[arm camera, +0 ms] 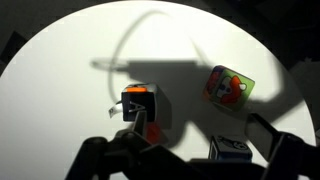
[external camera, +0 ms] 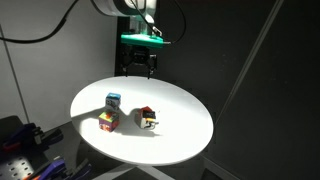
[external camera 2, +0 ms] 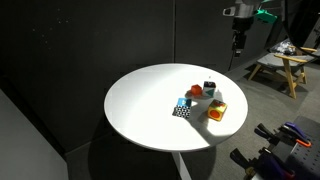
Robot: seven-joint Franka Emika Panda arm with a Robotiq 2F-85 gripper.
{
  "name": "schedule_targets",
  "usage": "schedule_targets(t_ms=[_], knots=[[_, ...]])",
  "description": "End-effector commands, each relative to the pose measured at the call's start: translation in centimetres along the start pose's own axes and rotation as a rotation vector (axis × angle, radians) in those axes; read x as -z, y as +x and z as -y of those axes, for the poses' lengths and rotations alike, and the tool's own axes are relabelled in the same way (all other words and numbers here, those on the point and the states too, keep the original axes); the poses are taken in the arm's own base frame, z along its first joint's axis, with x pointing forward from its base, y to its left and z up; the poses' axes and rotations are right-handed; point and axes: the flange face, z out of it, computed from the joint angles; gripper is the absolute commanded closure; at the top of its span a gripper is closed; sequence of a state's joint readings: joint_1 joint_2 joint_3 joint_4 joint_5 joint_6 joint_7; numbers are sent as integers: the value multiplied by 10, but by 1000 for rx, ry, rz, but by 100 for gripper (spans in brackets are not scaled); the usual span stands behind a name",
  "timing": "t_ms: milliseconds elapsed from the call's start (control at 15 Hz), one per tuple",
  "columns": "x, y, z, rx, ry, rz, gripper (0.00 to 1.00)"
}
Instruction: Place the black and white toy on the orange and green toy
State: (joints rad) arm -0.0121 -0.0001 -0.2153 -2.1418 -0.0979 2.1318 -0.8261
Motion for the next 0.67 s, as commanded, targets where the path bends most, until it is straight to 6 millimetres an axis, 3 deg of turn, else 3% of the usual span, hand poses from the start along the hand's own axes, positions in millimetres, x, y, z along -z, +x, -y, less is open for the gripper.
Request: schedule_targets(t_ms=[0, 467, 533, 600], knots=[[-12, 16, -38, 68, -3, -1, 0], [-36, 35, -78, 121, -24, -6, 0], [-35, 36, -80, 116, -20, -3, 0], [-40, 31, -68, 101, -24, 22, 0]])
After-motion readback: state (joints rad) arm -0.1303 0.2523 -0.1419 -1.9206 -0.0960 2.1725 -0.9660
